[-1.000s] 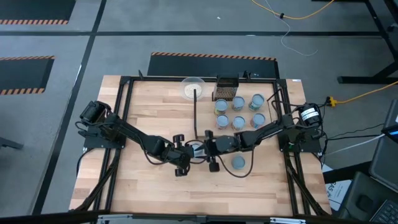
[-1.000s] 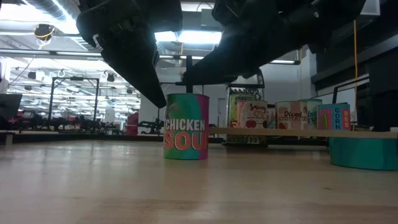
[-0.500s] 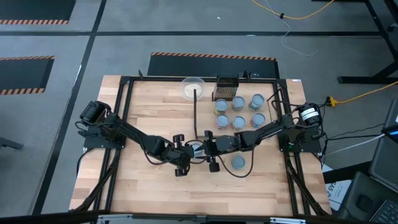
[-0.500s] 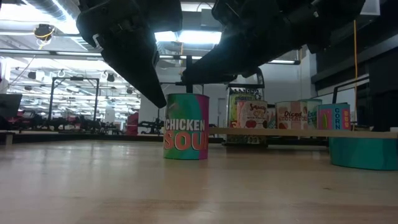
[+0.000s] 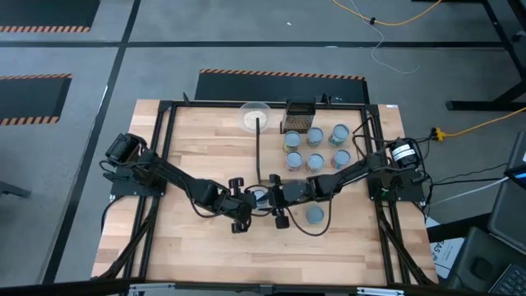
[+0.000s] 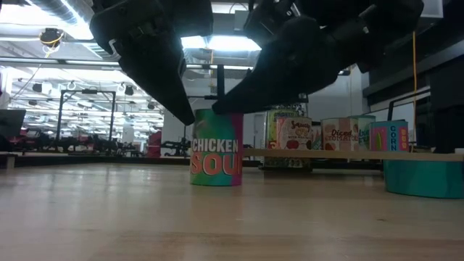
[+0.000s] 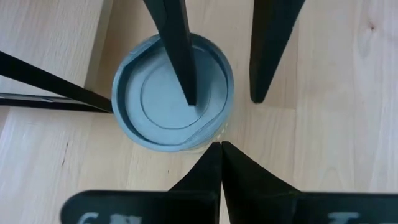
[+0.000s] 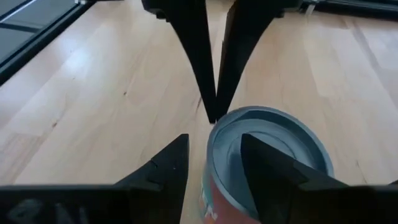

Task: Pick and place cans onto a shelf
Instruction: Put the pink canned chicken soup on the shelf

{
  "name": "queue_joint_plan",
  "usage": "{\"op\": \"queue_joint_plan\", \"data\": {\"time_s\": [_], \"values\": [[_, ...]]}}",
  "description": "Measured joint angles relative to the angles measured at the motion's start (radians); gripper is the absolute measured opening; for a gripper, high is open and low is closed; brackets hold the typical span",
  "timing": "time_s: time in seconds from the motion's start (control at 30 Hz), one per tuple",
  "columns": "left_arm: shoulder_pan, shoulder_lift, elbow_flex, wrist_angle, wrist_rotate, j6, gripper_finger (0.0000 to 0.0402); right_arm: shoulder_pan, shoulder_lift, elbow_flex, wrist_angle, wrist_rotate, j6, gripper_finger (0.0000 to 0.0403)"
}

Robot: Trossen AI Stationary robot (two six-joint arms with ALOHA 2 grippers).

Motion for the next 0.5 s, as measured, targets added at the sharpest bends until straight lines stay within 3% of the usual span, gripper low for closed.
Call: {"op": "queue_joint_plan", "data": {"time_s": [0.27,0.5], "values": [[0.000,0.000,0.000,0.002,0.000,0.000,0.0000,0.000,0.014,0.003,0.009,0.003,-0.001,0.0145],[0.000,0.000,0.000,0.002,0.000,0.000,0.0000,0.000,0.015,0.003,0.005,0.005,0.000,0.0094]]}}
